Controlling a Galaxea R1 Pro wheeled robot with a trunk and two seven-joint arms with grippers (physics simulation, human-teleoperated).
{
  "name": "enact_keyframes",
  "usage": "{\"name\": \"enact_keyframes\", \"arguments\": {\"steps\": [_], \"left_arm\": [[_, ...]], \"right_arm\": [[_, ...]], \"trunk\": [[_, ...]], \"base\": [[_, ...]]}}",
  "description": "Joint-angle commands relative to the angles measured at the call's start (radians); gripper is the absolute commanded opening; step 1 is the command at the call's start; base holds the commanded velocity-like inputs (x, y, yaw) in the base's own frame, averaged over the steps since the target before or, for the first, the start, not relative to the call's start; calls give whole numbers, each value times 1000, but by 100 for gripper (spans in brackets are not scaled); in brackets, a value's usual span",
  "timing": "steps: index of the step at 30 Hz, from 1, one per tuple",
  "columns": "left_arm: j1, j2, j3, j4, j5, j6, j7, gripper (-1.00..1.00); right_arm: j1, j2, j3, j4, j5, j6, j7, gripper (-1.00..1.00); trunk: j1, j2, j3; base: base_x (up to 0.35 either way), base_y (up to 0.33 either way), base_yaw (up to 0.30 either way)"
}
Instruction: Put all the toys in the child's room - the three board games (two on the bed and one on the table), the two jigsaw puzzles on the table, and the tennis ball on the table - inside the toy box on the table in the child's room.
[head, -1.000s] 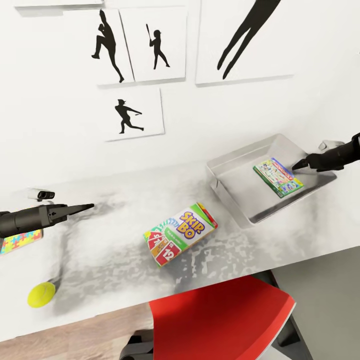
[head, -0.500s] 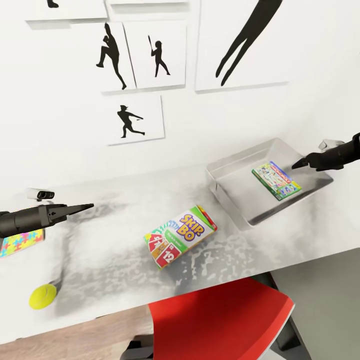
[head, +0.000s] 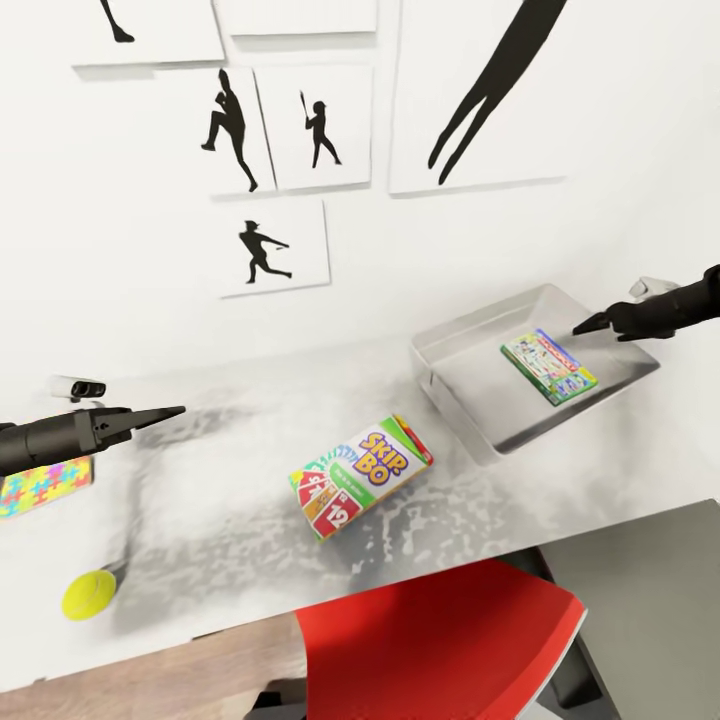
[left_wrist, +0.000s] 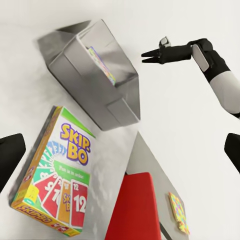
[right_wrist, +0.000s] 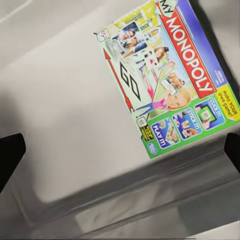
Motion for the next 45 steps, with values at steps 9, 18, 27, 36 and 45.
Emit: {"name": "enact_keyframes", "arguments": {"steps": [9, 18, 27, 36, 45], "left_arm": [[-1, 0, 1, 0, -1, 11, -4, 100], [-1, 0, 1, 0, -2, 11, -4, 100], [-1, 1, 2, 0, -3, 10, -4, 100], [-1, 1, 1, 0, -4, 9, -4, 100], [-1, 1, 1, 2, -6, 8, -4, 100]], "right_arm": [[0, -4, 0, -1, 7, 3, 80, 100], [7, -6, -32, 0, 6, 3, 142, 100], [9, -9, -78, 0, 3, 3, 161, 100], [10, -12, -145, 0, 3, 3, 188, 100], [22, -11, -174, -1, 3, 3, 276, 100]], "trunk": [[1, -2, 13], [1, -2, 28], [1, -2, 43], [1, -2, 58], [1, -2, 72]], "base": [[-91, 0, 0], [-19, 0, -37], [-3, 0, -78], [-3, 0, -96], [-132, 62, -105]]}}
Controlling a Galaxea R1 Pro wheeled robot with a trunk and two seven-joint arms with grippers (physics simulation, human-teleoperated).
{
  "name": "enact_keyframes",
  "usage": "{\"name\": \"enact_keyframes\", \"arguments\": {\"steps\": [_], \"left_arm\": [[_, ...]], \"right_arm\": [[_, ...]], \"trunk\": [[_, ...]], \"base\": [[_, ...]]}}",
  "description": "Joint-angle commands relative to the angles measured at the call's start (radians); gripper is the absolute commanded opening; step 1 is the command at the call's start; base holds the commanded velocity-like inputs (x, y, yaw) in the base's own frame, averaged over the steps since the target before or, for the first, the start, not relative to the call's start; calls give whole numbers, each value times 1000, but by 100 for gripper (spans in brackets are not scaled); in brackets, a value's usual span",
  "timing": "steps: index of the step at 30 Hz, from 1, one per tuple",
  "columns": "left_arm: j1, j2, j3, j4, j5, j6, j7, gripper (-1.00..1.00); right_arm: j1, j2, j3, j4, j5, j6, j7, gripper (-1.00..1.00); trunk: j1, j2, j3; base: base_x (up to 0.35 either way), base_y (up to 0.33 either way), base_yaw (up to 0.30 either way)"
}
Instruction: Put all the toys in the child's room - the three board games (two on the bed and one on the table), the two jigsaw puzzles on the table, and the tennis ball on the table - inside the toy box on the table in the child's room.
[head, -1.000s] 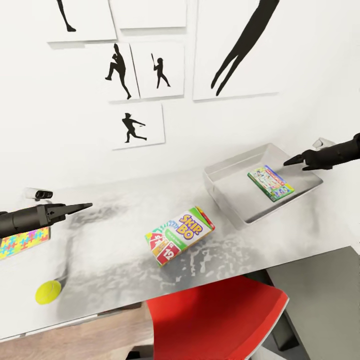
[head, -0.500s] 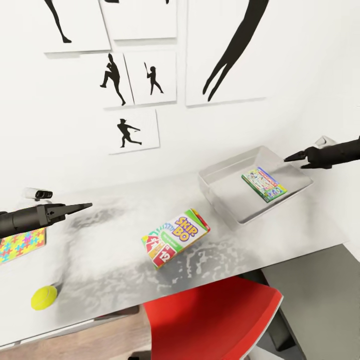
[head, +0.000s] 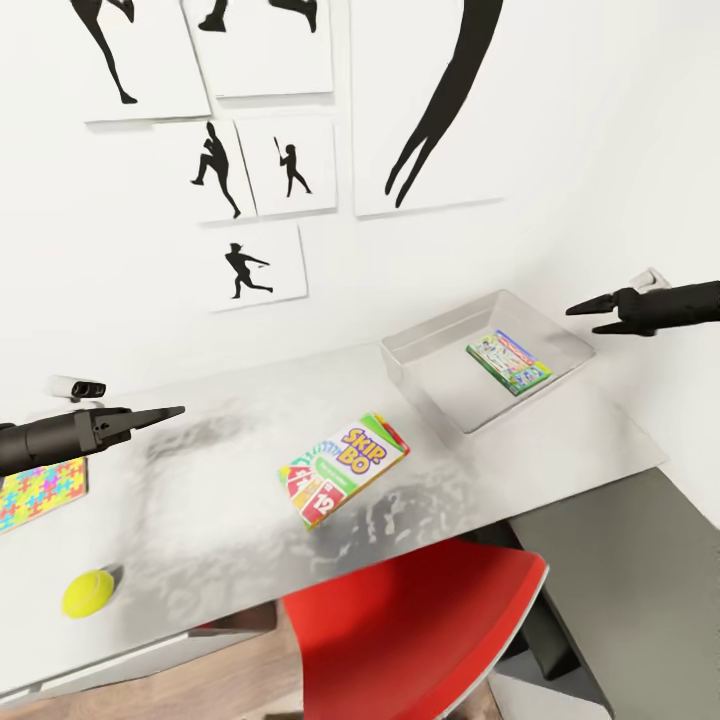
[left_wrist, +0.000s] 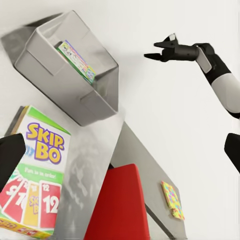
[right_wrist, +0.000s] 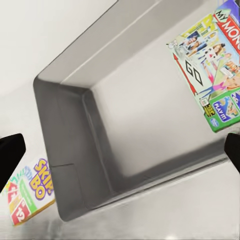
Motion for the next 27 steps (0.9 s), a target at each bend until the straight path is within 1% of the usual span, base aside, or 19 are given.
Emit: {"name": "enact_keyframes", "arguments": {"steps": [1, 9, 14, 18, 19, 24, 27], "left_arm": [[0, 1, 0, 0, -1, 11, -4, 100], [0, 2, 3, 3, -1, 8, -4, 100], [0, 2, 7, 10, -2, 8, -4, 100], [0, 2, 7, 12, -3, 8, -4, 100], [0, 2, 7, 12, -3, 8, -4, 100], [0, 3, 11, 13, -3, 8, -4, 100], [0, 3, 13, 13, -3, 8, -4, 100]], "right_arm": [[2, 2, -7, 0, 11, 7, 21, 100], [22, 18, -12, 0, 9, 7, 100, 100], [30, 38, -13, 0, 1, 7, 133, 100], [46, 61, -13, 0, -8, 7, 147, 100], [46, 61, -13, 0, -8, 7, 147, 100], [71, 83, -14, 0, -13, 7, 154, 100], [76, 87, -14, 0, -14, 7, 155, 100]], "trunk": [[0, -2, 0], [0, -2, 13], [0, -2, 21], [0, -2, 28], [0, -2, 30], [0, -2, 37], [0, -2, 40]], "base": [[-178, 116, -109], [-97, 64, -116], [-151, 147, -123], [-164, 172, -125], [-138, 144, -126], [-72, 75, -122], [-24, 27, -67]]}}
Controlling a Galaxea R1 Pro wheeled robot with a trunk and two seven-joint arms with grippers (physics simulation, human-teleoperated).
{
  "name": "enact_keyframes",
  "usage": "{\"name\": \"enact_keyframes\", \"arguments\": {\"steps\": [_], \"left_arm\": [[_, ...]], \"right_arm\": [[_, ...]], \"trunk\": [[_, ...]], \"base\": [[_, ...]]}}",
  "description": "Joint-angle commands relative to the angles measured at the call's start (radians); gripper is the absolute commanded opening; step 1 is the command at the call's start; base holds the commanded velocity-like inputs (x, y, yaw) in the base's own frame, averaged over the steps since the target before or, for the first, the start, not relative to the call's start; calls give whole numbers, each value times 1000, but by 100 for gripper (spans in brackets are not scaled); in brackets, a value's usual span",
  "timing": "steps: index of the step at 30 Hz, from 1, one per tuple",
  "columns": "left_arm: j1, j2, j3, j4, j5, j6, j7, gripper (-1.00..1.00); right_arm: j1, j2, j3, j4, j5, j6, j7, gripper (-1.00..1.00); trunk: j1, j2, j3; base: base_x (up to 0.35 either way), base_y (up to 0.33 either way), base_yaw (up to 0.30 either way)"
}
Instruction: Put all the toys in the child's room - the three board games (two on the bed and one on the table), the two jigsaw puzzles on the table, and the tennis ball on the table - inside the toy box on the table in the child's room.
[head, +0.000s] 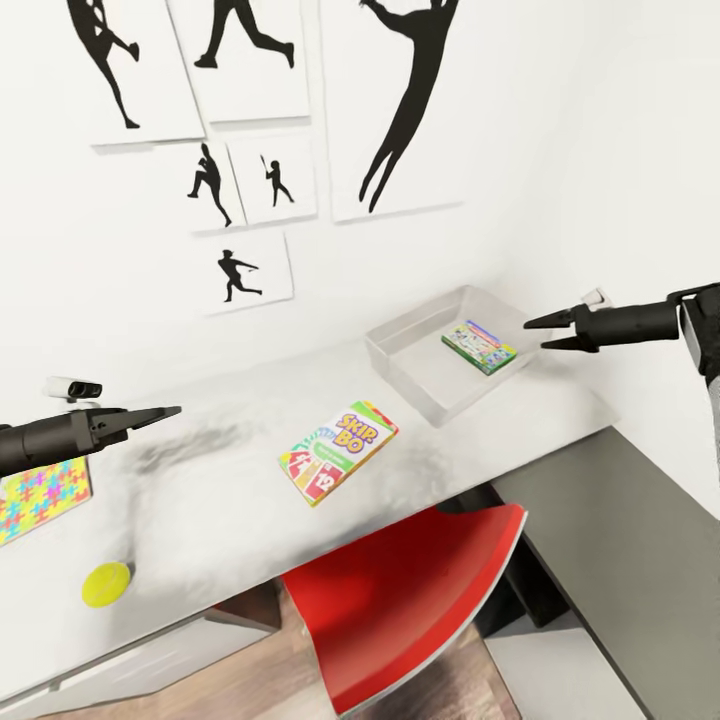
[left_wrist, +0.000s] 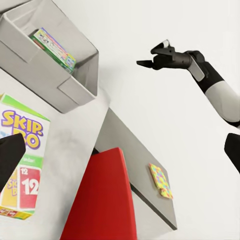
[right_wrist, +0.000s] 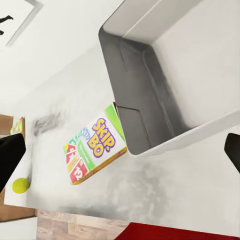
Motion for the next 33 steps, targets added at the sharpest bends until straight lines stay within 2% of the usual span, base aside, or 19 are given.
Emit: {"name": "enact_keyframes", "arguments": {"steps": [1, 33], "left_arm": [[-1, 0, 0, 0, -1, 11, -4, 100], [1, 1, 20, 0, -2, 13, -4, 100]], "right_arm": [[0, 2, -6, 0, 11, 9, 8, 100], [36, 4, -10, 0, 11, 4, 7, 100]], "trunk": [[1, -2, -1], [1, -2, 14]], "base": [[-15, 33, -42], [-30, 36, -36]]}}
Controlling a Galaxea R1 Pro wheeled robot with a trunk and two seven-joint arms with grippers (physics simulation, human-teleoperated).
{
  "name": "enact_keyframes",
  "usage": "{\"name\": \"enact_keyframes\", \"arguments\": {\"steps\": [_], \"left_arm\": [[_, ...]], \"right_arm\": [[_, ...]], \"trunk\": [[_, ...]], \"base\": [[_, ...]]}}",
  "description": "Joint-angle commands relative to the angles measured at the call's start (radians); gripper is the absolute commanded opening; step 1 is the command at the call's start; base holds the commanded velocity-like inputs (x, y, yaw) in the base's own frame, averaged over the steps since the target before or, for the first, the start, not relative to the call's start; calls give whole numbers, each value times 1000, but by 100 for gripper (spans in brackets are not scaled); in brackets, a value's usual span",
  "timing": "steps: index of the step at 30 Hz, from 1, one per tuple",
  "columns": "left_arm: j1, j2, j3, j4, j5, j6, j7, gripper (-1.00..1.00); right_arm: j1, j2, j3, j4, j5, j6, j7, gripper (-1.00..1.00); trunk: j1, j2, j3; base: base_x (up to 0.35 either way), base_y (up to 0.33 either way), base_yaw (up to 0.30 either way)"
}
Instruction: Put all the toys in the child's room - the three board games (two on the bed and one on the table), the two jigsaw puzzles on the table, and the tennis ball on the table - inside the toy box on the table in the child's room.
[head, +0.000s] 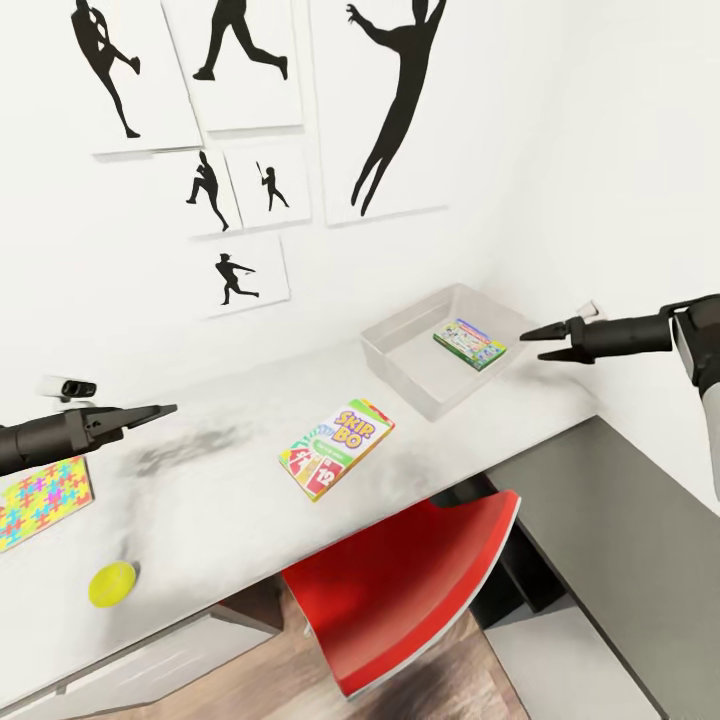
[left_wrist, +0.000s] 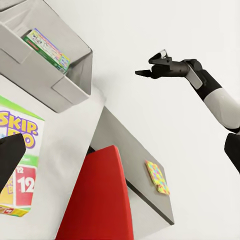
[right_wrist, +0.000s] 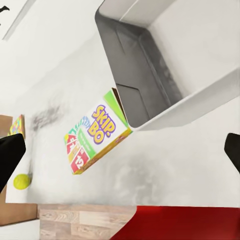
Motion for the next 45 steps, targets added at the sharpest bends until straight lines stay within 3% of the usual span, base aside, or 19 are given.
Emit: {"name": "enact_keyframes", "arguments": {"steps": [1, 22, 45], "left_arm": [[-1, 0, 1, 0, -1, 11, -4, 100], [0, -1, 6, 0, -2, 12, -4, 100], [0, -1, 4, 0, -3, 11, -4, 100]], "right_arm": [[0, 1, -6, 0, 11, 9, 8, 100], [9, 0, -22, -1, 11, 0, -37, 100], [26, 2, -39, 2, 7, 0, -42, 100]], "trunk": [[1, -2, -2], [1, -2, -1], [1, -2, 6]], "base": [[-6, 5, -6], [-48, 44, -1], [-76, 62, 0]]}}
